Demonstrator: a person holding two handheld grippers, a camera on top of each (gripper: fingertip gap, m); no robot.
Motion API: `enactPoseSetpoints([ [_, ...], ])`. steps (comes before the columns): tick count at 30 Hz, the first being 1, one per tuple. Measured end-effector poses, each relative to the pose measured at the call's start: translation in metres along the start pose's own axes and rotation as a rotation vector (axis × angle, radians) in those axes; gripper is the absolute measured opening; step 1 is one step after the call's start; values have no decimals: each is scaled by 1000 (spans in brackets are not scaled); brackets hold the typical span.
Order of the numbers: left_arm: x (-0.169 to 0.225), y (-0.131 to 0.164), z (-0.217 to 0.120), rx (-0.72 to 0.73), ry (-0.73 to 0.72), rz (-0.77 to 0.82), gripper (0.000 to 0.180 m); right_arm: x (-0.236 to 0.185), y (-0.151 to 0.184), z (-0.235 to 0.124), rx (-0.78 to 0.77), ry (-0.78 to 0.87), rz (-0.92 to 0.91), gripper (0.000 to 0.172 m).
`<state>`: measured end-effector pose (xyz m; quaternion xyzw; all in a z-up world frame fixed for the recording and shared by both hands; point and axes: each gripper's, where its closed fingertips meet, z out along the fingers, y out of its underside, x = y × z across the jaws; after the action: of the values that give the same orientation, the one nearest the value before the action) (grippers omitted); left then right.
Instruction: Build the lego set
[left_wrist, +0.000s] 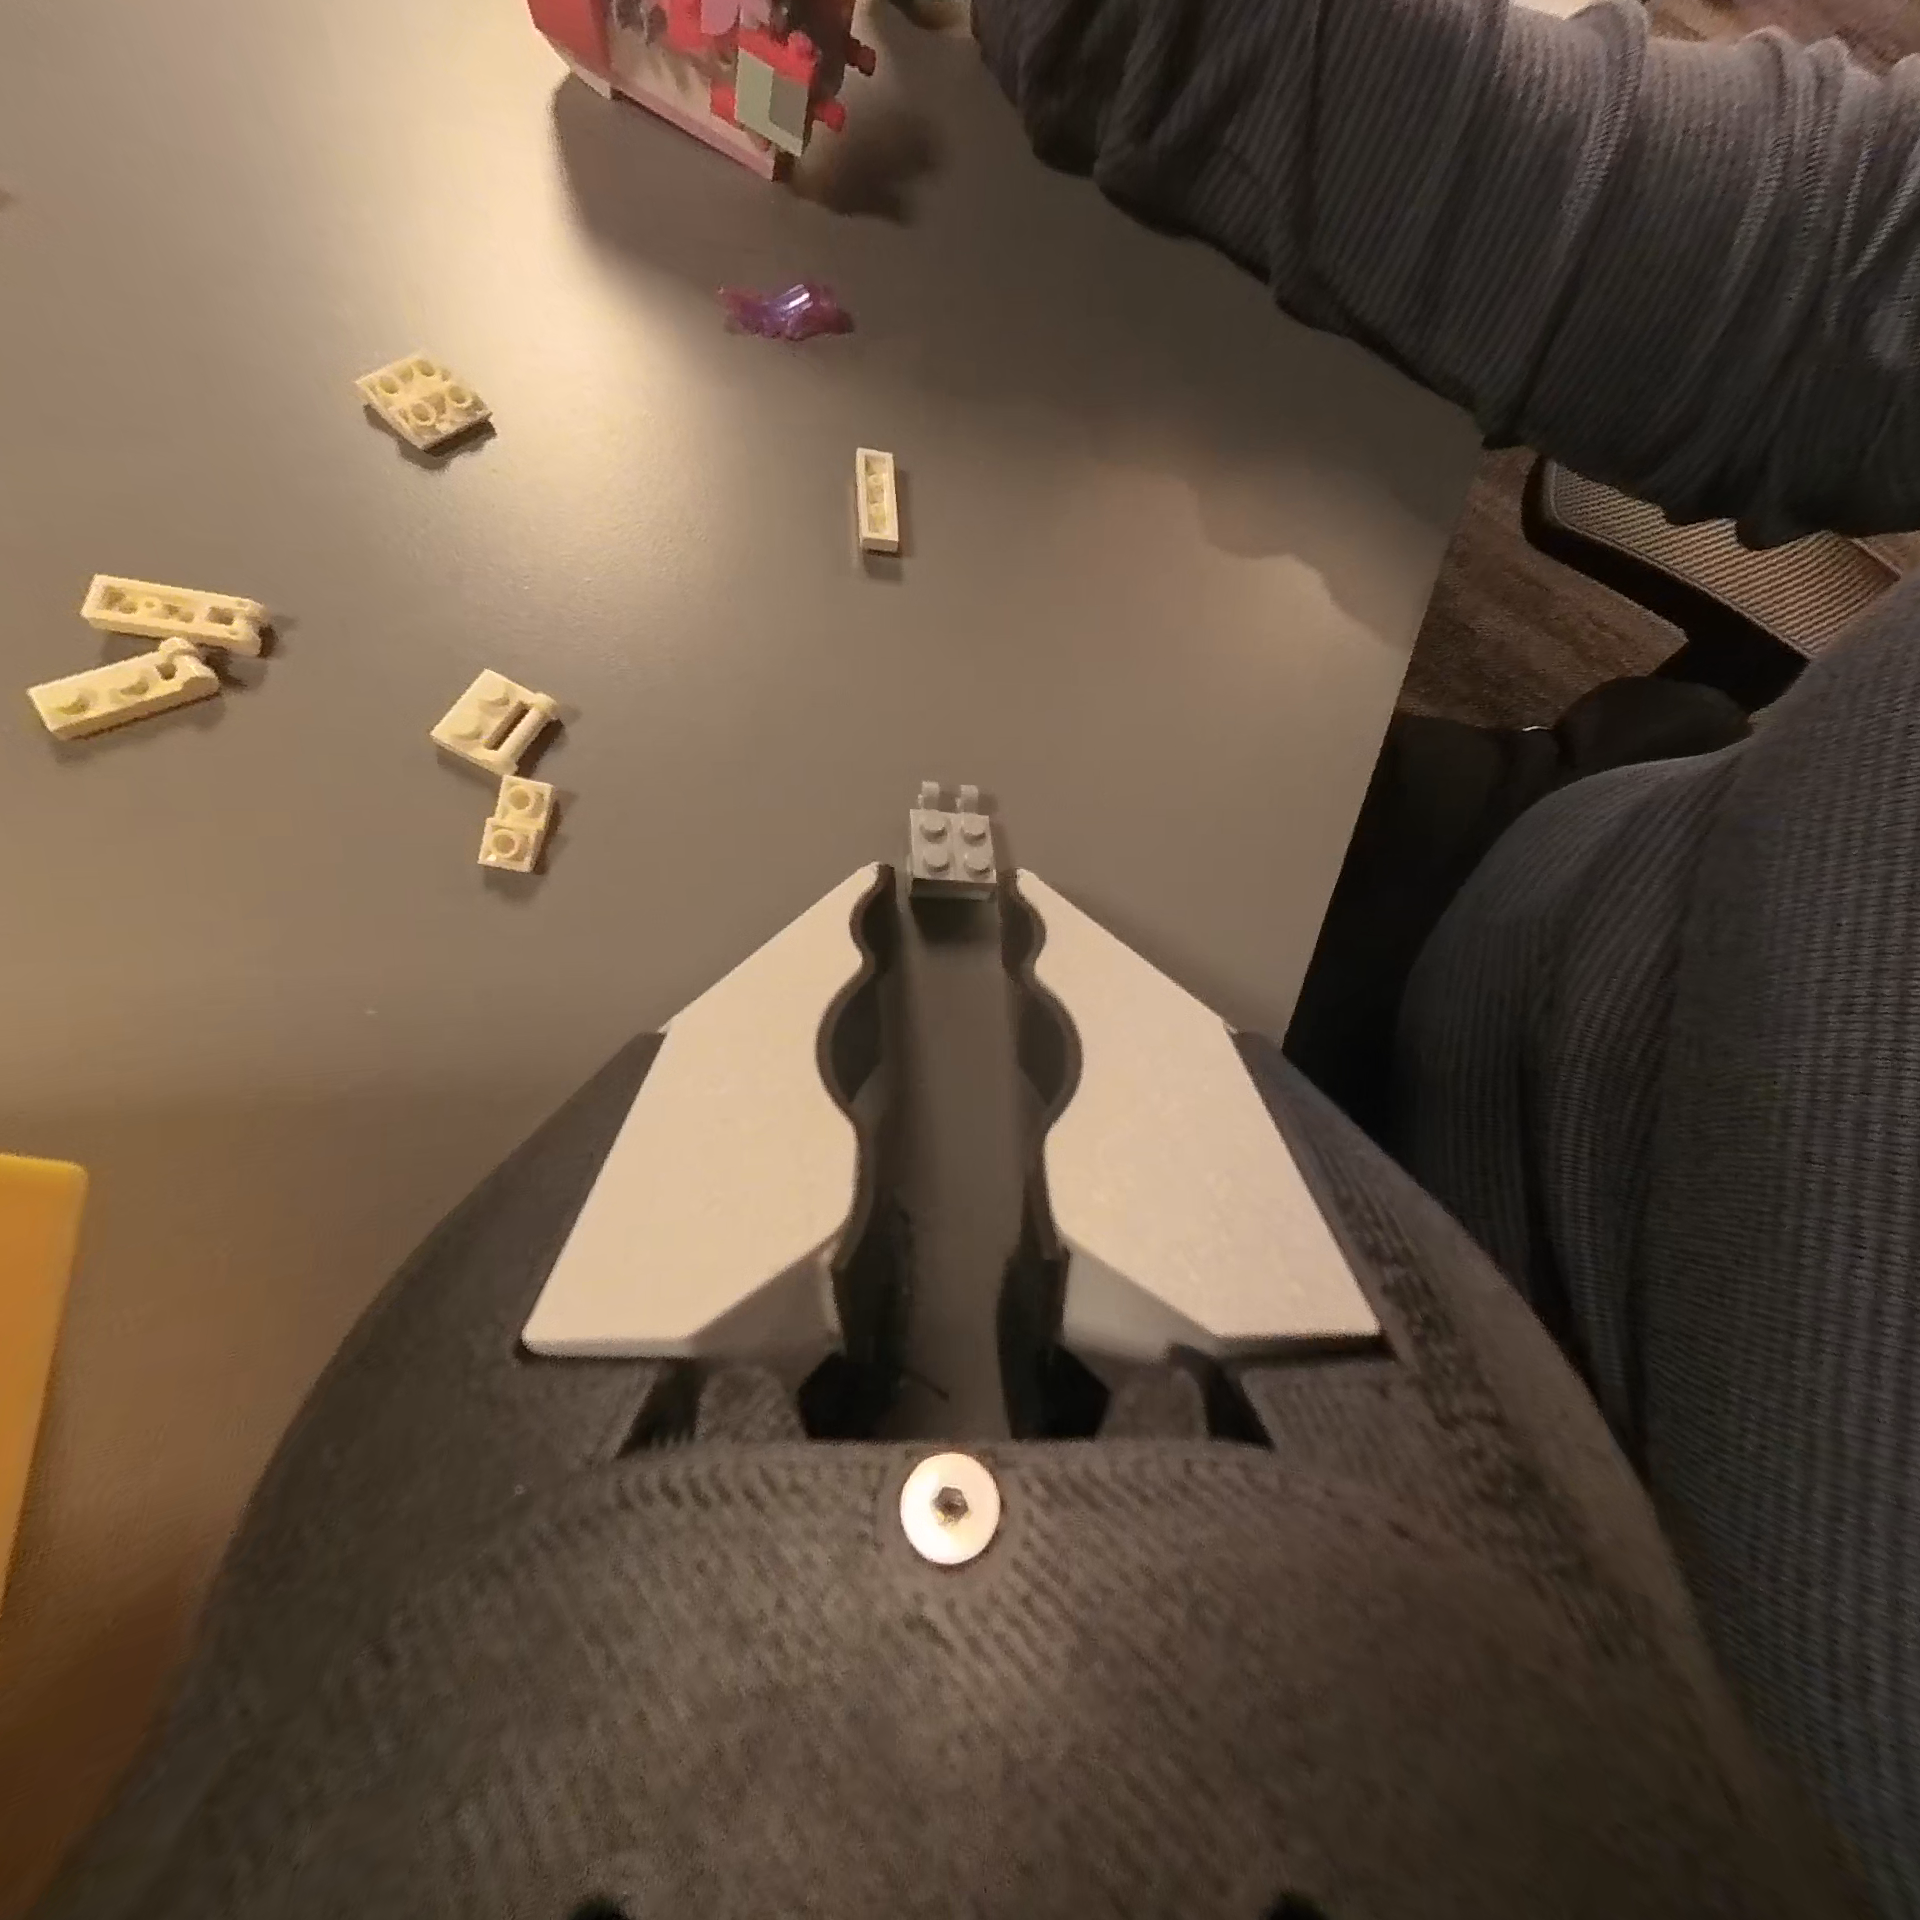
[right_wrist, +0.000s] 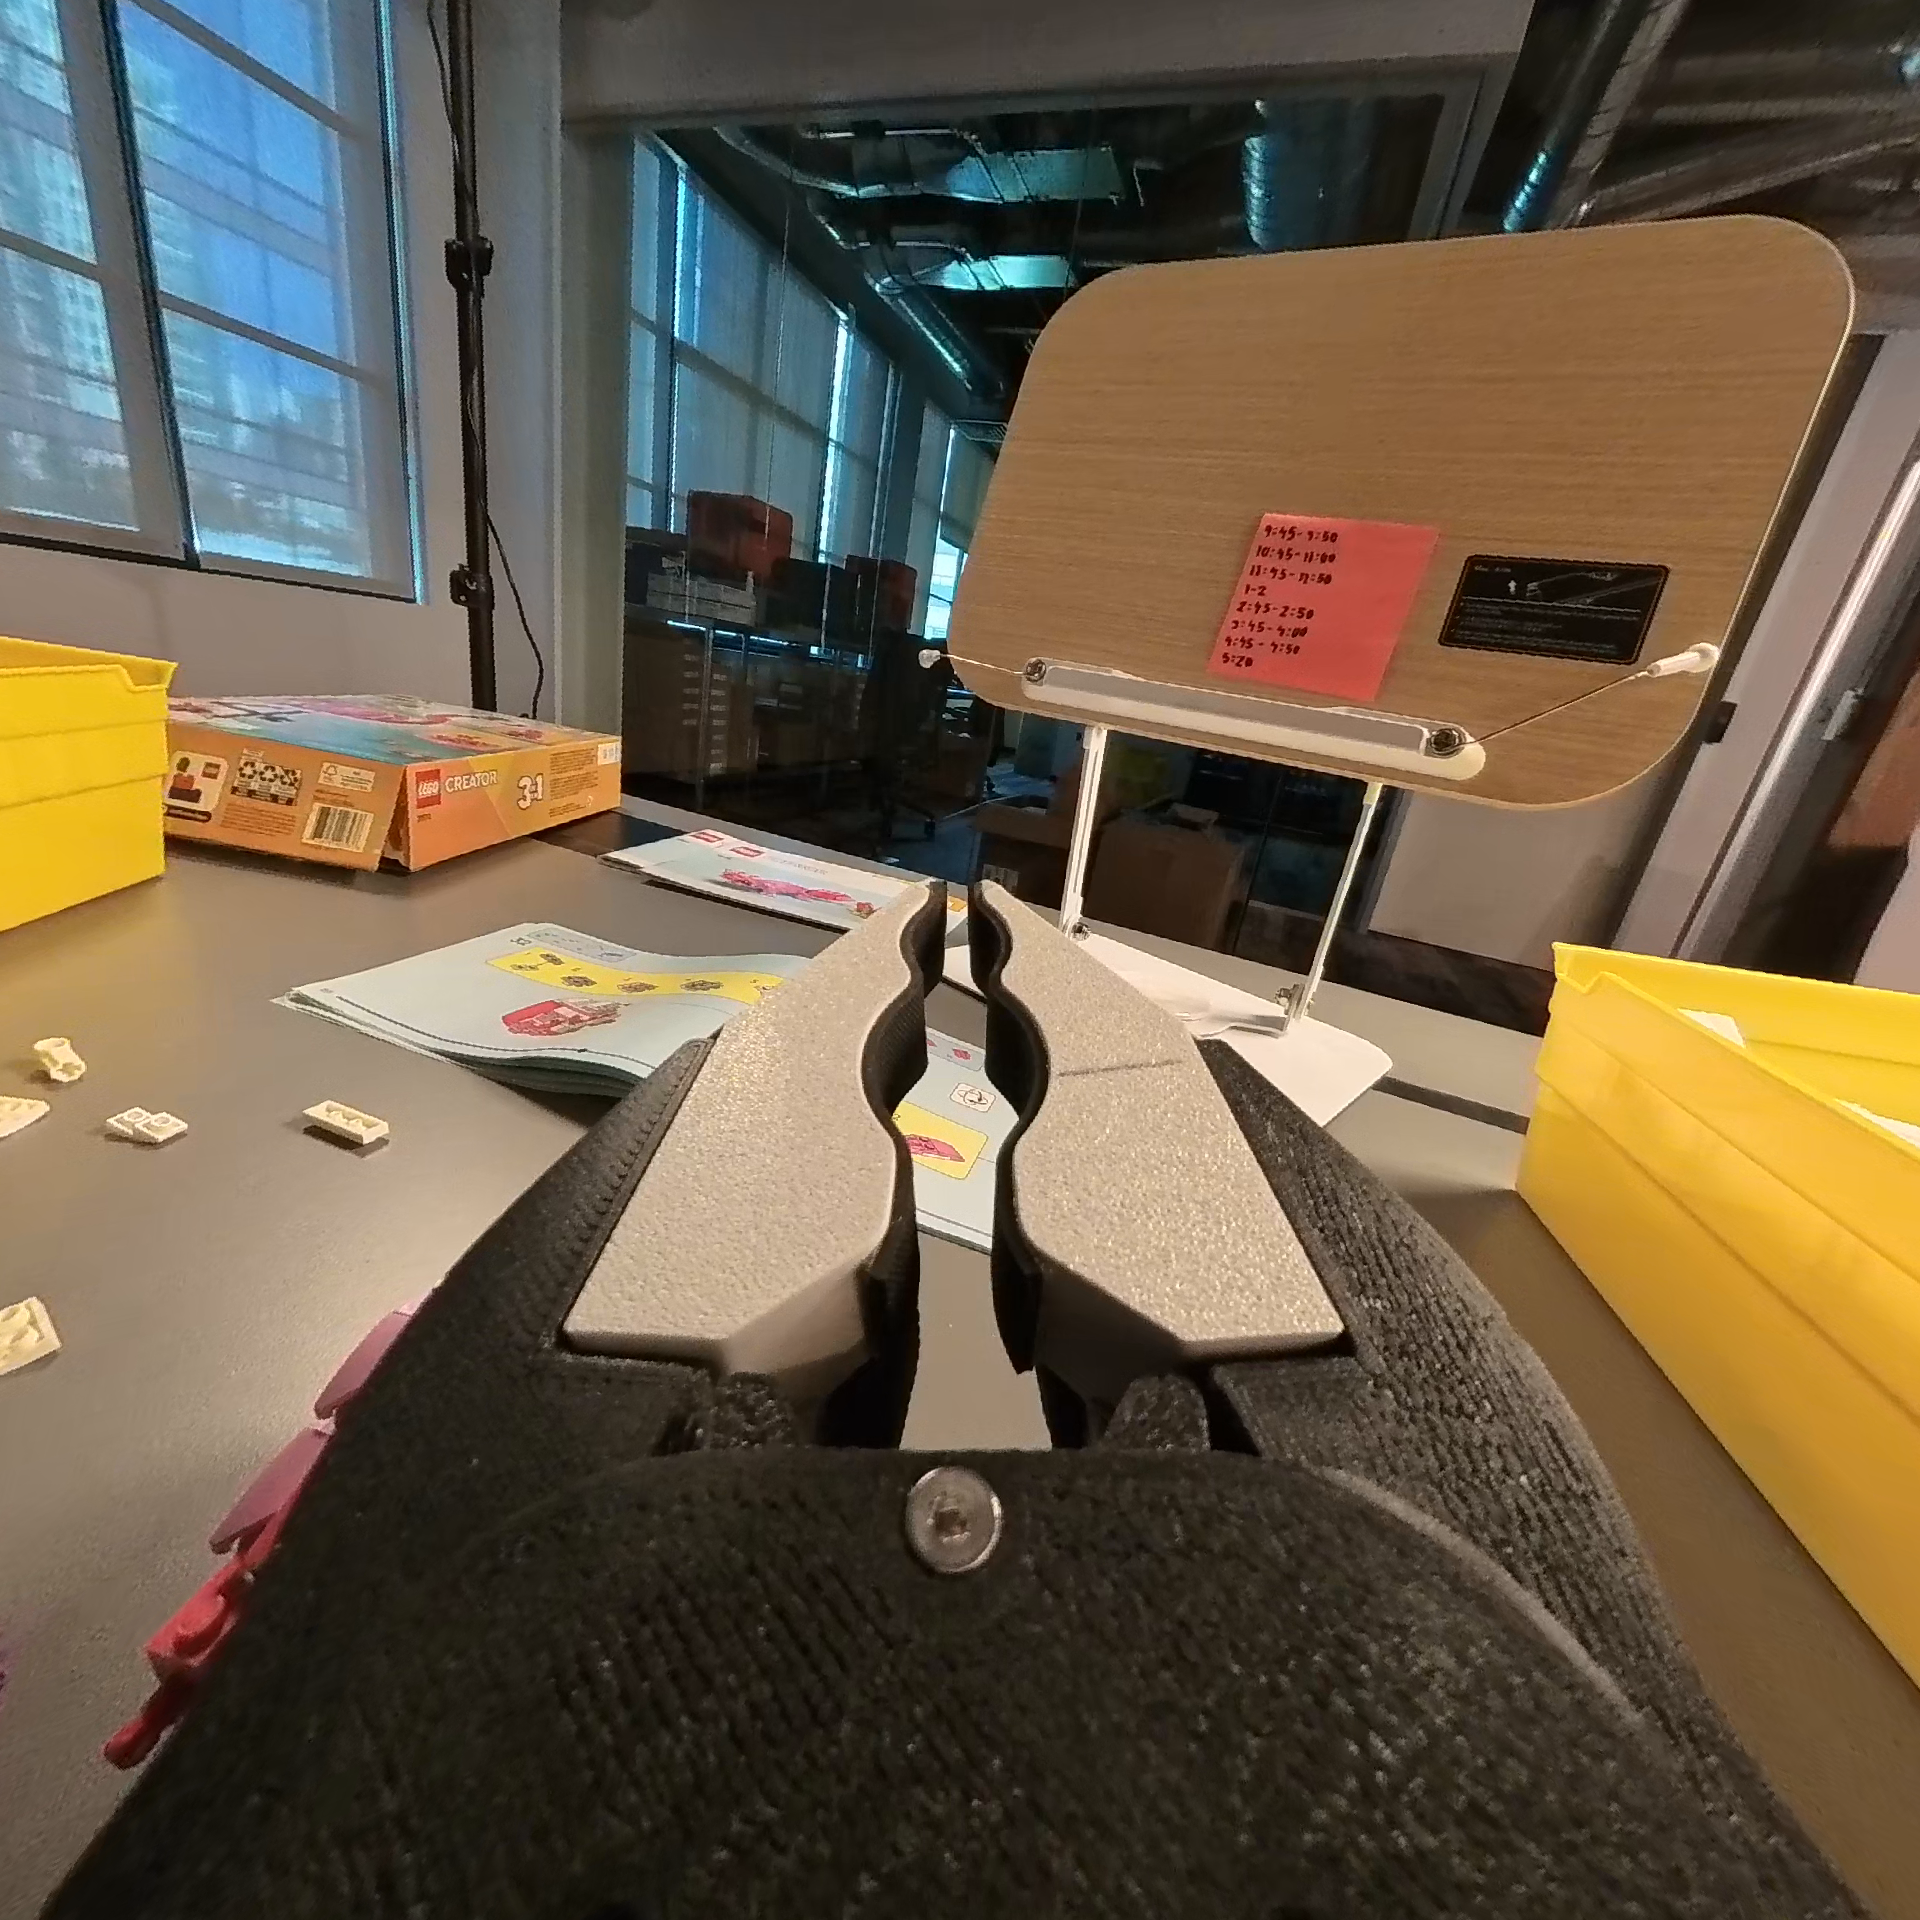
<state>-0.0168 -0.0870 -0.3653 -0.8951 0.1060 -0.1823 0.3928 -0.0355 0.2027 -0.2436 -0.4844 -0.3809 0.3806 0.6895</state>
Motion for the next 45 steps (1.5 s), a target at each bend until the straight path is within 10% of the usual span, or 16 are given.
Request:
enactPoseSetpoints([
  [31,1,-3,3,9,-3,-1,16,-13,-11,-3,26,-29,-81,3],
  [39,-18,-29,-9,163,-169,38,14,-128,-61,-43,286,-432,-386,11],
  [45,-29,-52,-33,331,-269,9,14,-225,-35,-83,297,-822,-620,26],
])
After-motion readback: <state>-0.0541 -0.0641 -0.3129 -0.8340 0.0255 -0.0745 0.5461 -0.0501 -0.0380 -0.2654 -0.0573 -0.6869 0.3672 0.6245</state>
